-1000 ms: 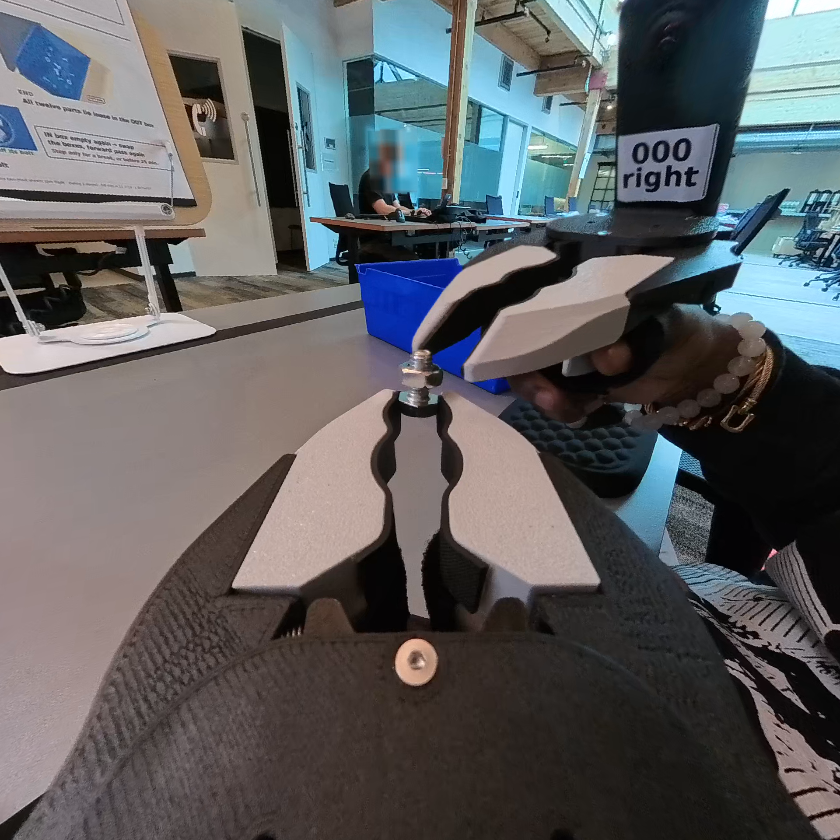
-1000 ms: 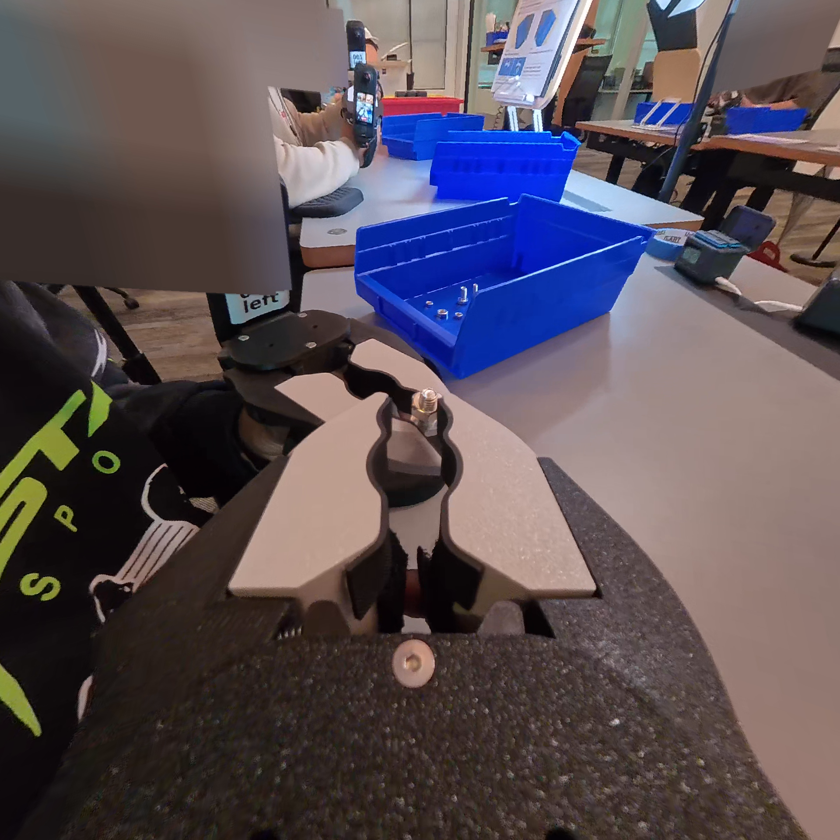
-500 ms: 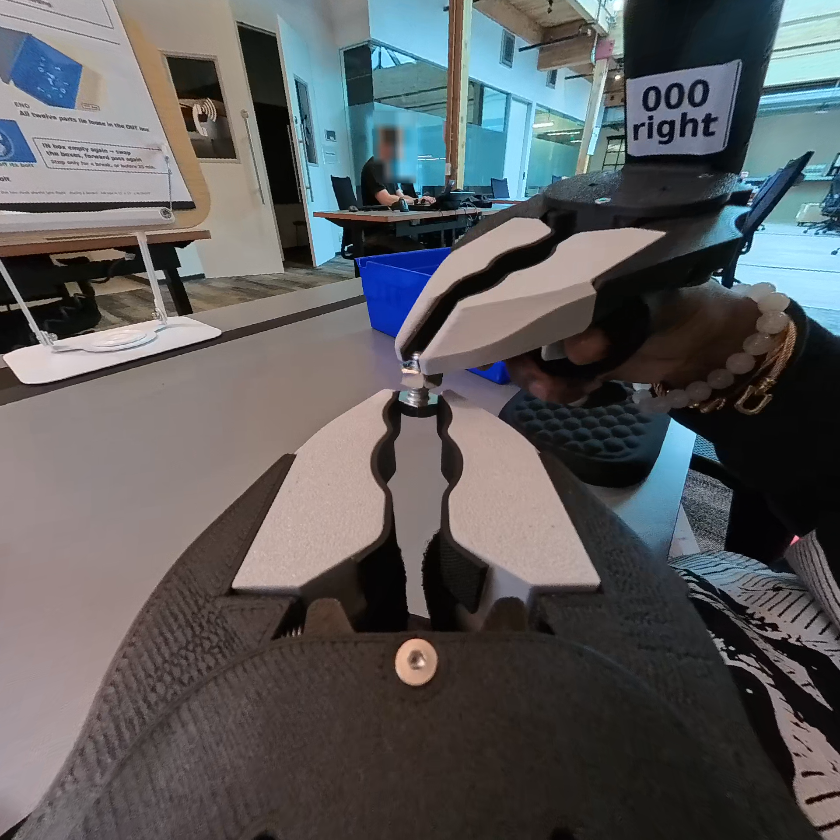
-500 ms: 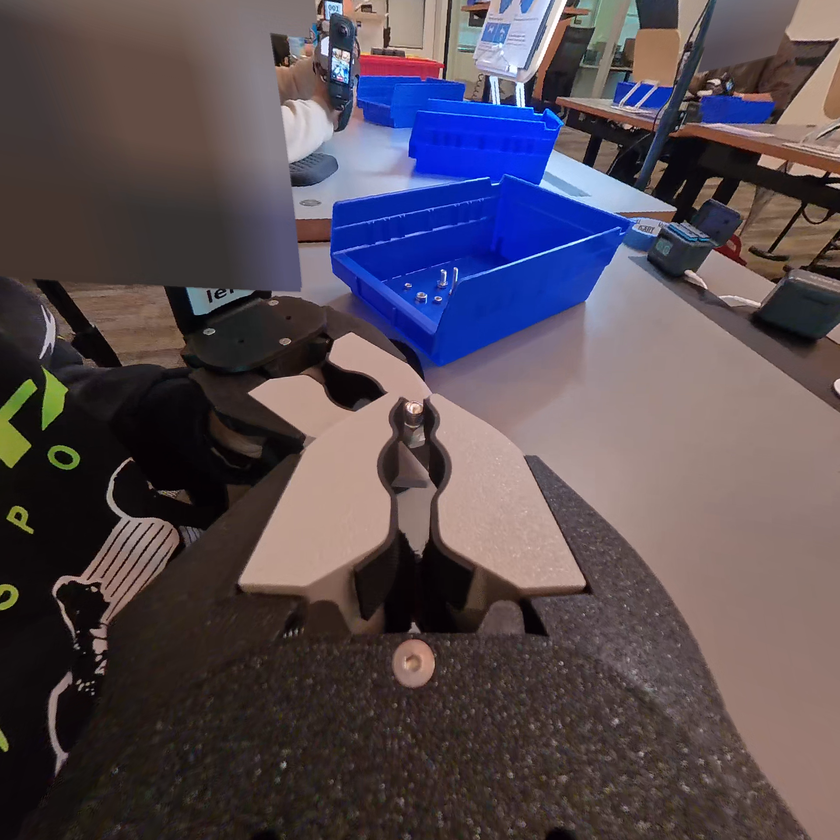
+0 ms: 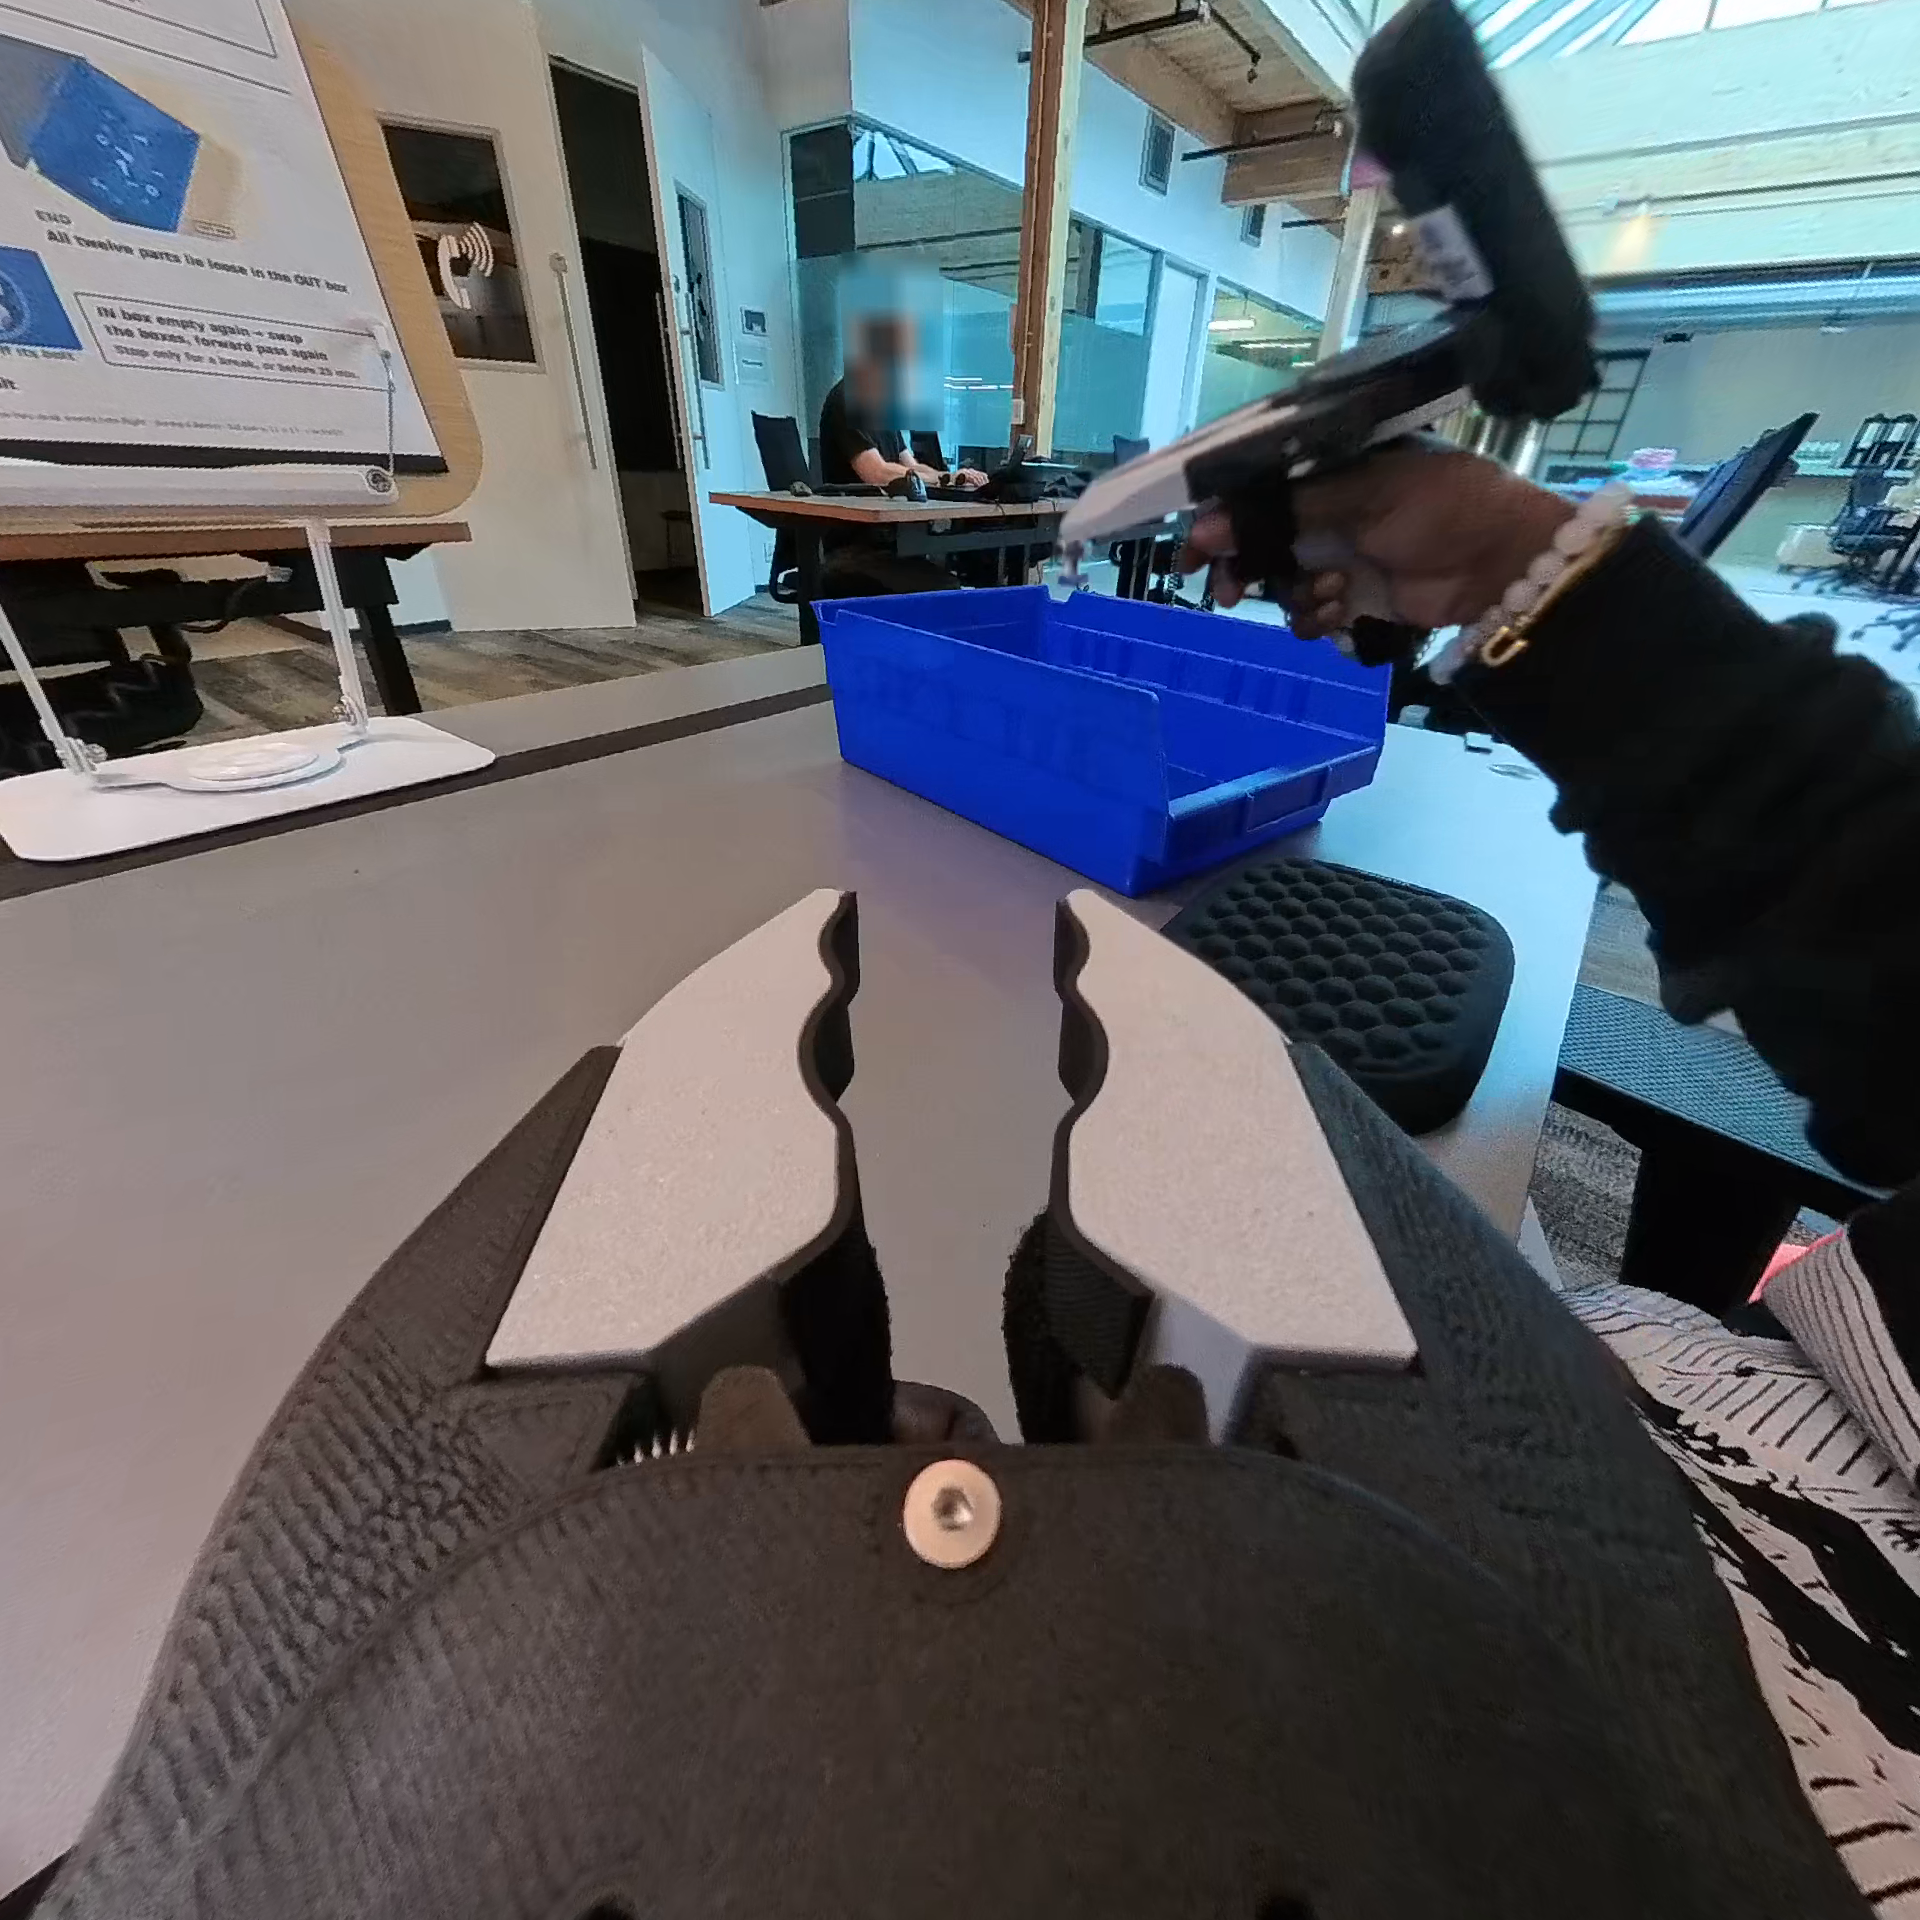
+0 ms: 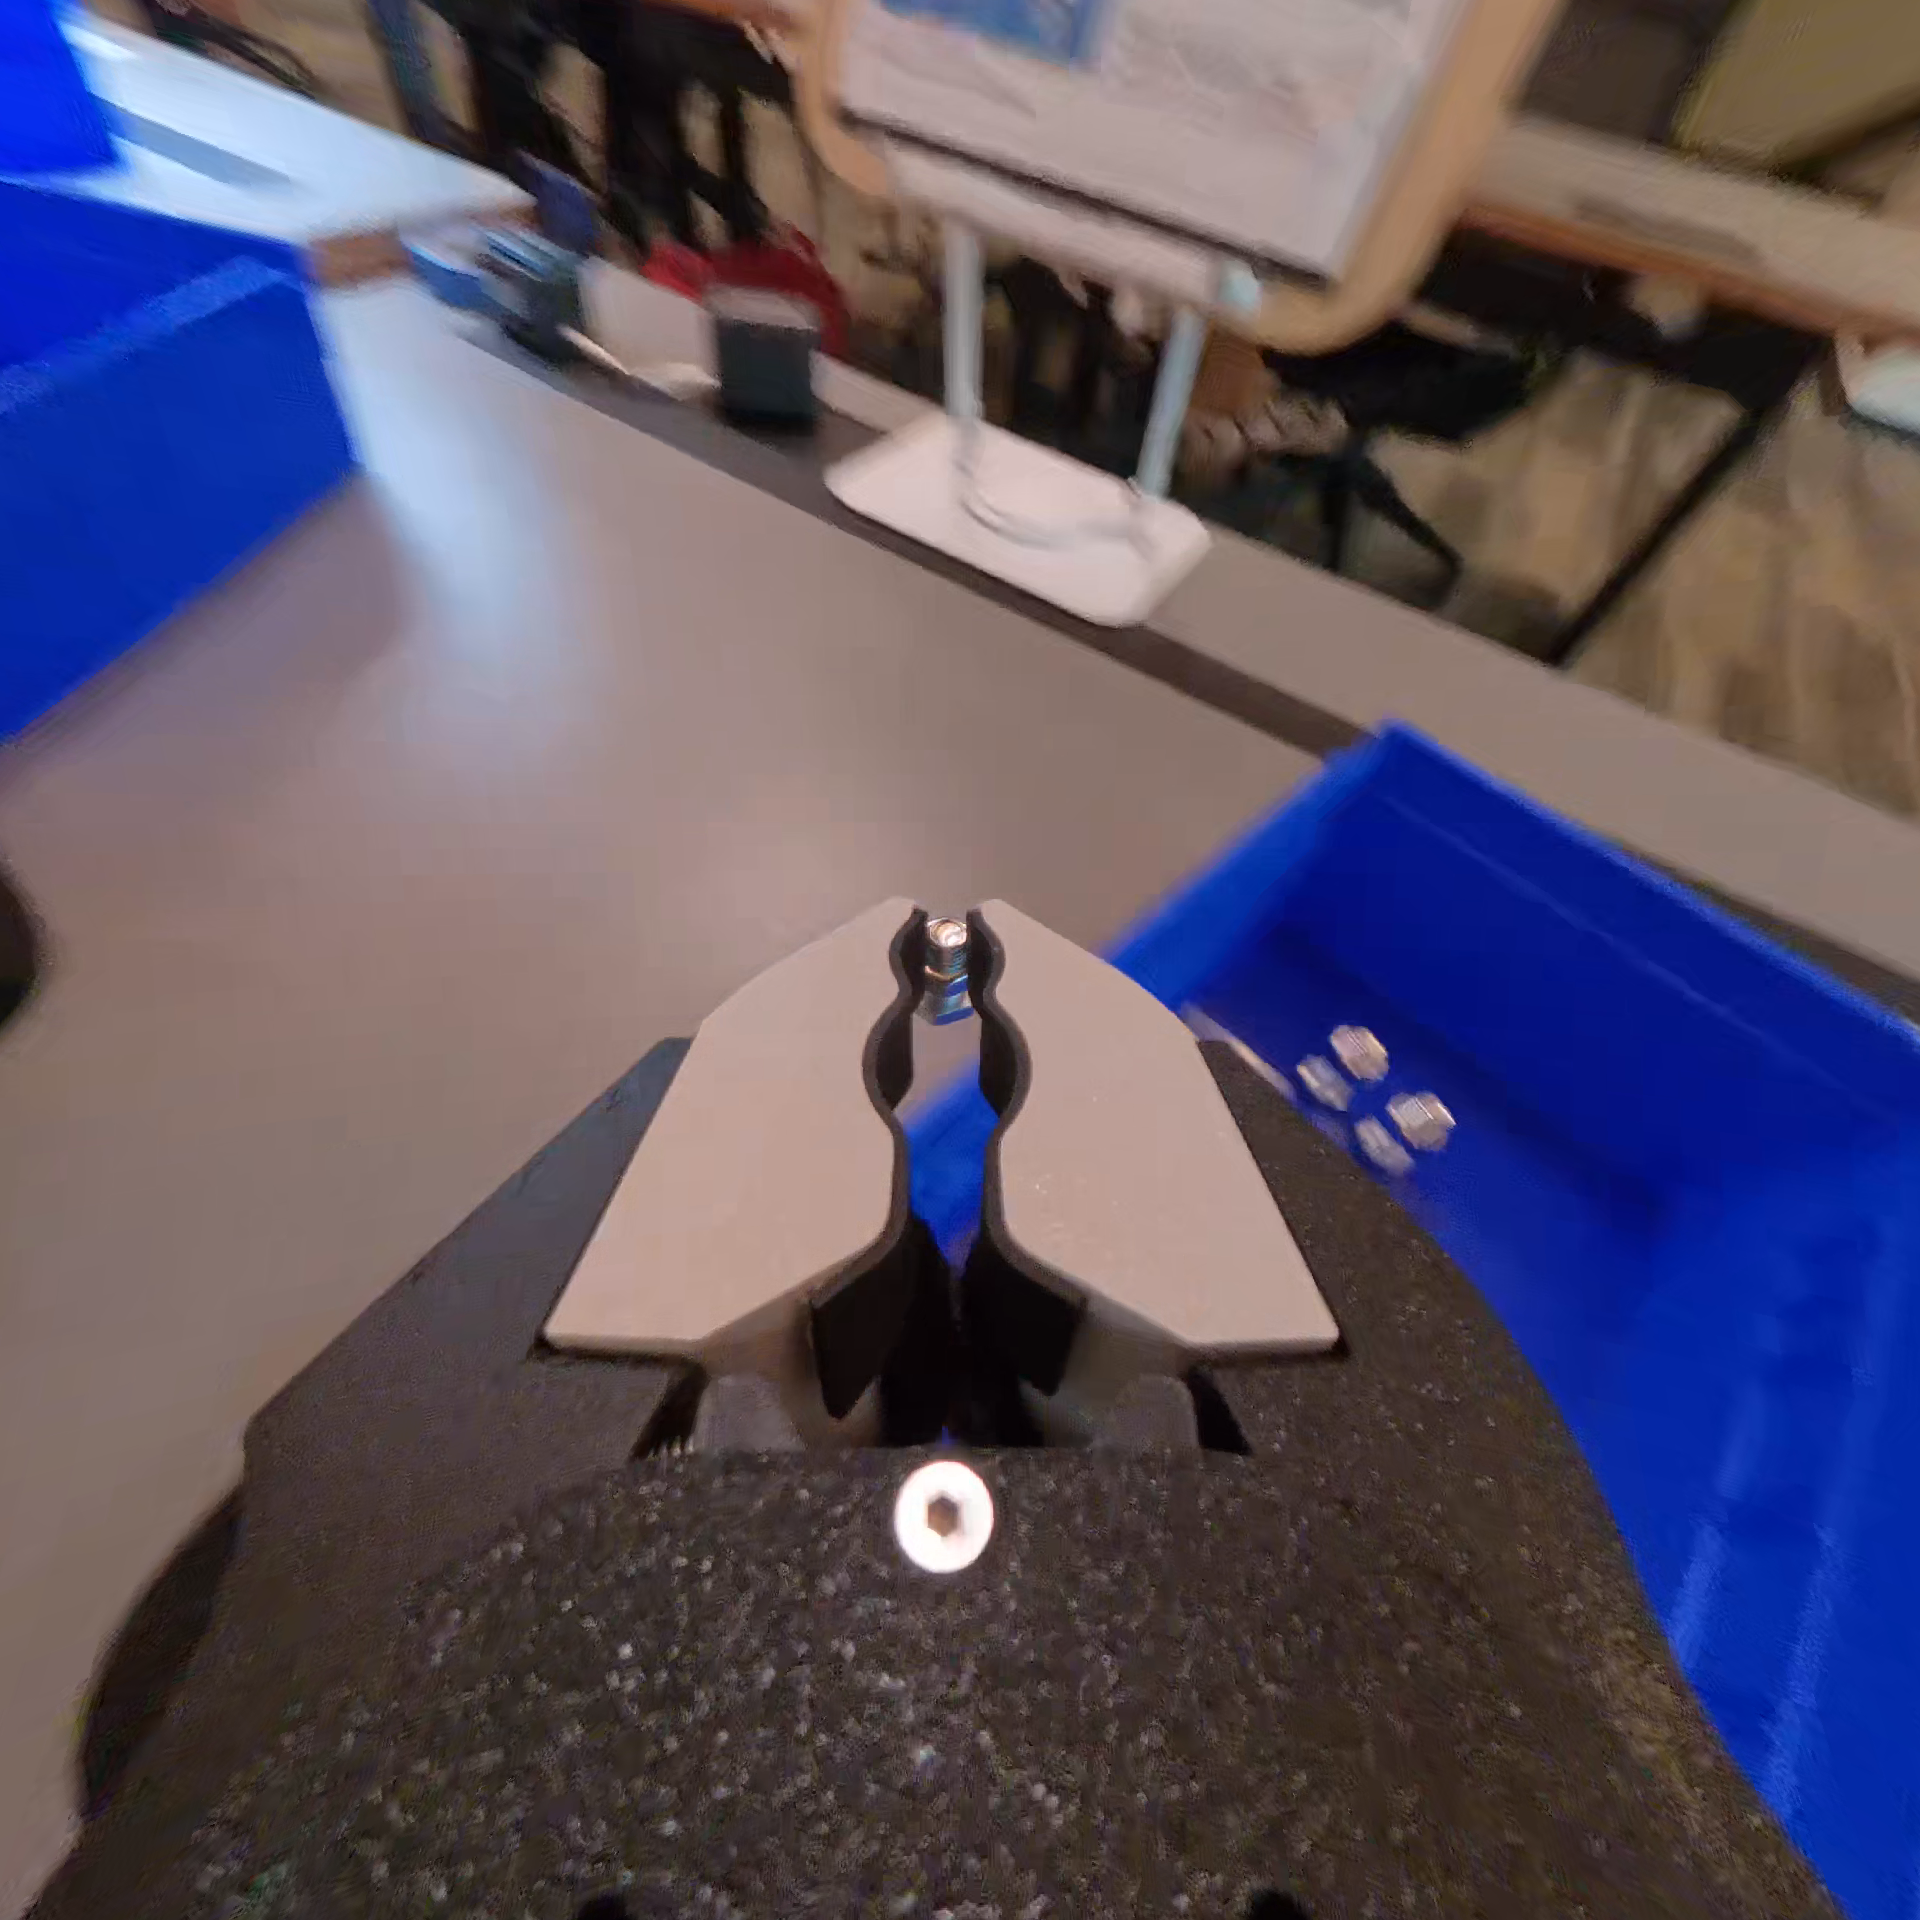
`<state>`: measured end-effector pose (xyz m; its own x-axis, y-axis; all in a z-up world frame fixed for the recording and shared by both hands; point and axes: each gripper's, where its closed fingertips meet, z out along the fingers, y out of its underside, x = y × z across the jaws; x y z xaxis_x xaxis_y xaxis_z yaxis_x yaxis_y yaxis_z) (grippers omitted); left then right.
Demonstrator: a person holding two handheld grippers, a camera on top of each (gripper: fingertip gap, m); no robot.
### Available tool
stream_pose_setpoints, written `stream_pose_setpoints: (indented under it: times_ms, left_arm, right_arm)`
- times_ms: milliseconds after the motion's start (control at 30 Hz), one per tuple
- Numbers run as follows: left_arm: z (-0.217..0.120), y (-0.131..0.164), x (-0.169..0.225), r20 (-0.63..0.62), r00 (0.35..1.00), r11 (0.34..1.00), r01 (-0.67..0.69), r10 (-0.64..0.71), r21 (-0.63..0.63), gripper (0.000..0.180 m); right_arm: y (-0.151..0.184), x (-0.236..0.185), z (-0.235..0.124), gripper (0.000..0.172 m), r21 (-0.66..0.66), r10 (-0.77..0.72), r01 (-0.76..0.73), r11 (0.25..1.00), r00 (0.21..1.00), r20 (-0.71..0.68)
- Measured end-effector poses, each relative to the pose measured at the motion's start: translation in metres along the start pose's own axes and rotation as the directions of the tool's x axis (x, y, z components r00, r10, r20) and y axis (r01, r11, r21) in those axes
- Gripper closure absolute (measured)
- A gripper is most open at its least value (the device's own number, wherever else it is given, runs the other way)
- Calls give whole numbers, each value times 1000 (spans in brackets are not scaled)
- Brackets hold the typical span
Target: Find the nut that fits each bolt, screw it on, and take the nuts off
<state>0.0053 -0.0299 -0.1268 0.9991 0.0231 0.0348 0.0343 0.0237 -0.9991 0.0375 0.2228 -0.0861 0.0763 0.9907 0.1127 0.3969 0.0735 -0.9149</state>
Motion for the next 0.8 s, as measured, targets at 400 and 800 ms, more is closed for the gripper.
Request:
stream_pose_setpoints:
  times_ms: [400,800]
  left_arm:
    - [1,0,-2,2,1000,1000,21,-21,-4,145]
    - [1,0,-4,1,999,999,37,-37,-3,146]
  right_arm:
    - [124,108,65,164,-404,187,-247,881,965,-183]
    - [141,98,65,132,-449,175,-189,874,982,-73]
